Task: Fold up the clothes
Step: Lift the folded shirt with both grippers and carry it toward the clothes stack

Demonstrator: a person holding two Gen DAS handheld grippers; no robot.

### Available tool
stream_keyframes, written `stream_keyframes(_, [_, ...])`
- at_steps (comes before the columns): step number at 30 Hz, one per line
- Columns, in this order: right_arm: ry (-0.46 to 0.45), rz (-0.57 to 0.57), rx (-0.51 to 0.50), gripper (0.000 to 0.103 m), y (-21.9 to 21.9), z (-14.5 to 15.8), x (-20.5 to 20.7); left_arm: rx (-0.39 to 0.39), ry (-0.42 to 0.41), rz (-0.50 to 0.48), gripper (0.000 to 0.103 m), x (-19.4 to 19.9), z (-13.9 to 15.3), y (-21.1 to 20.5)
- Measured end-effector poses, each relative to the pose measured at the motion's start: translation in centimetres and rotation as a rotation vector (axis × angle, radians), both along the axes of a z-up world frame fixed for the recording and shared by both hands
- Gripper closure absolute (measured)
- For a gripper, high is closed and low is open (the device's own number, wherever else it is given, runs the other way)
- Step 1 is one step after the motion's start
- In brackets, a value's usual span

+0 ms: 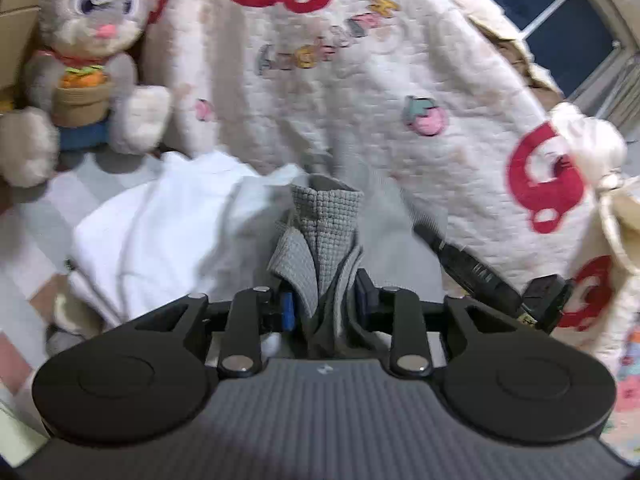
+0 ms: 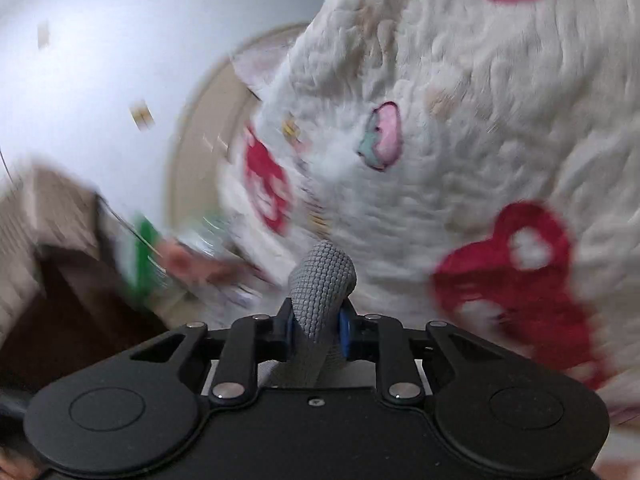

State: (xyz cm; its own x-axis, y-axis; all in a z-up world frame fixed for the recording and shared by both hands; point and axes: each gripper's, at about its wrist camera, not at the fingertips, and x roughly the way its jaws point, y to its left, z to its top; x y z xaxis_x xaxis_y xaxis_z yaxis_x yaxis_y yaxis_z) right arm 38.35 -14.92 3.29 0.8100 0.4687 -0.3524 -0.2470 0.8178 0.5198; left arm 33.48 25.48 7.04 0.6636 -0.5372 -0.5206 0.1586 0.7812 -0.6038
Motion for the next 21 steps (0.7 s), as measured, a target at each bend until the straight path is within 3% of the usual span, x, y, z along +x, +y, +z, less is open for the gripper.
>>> stream_keyframes(2, [-0.003,-0.028,-0.043,0.076,0.4,0.4,-0.8,-0.011,-0.047,0.017,0.068,-1.3,-0.5,0.4])
stream_keyframes(5, [-0.008,-0.07,-0.108,0.06,1.1,0.9,-2.1,-0.051,-0.108,0.061,0.064,-3.7,-0.4,2.0])
stream_keyframes(9, [-0.133,-0.125,-0.172,0.052,1.4,2.7,-6.6,0.018,-0.21,0.075,0.061,-5.3,2.3,2.6])
stream_keyframes(14, [-0.379,0.091,-0.191,0.05,3.6,3.3,-13.4,0.178,-0.389,0.02,0.056,-4.1,5.6,-0.3])
stream_keyframes(18, [-0.532,0.3,-0.241,0.032,6.6,3.4,-18.0,0.196,-0.328,0.017,0.059,-0.9,4.4,-1.6])
stream_keyframes(21, [-0.574,0.424,-0.402,0.031,10.6,4.3,-19.1,0.169,-0.226,0.088,0.068,0.5,1.7,-0.9])
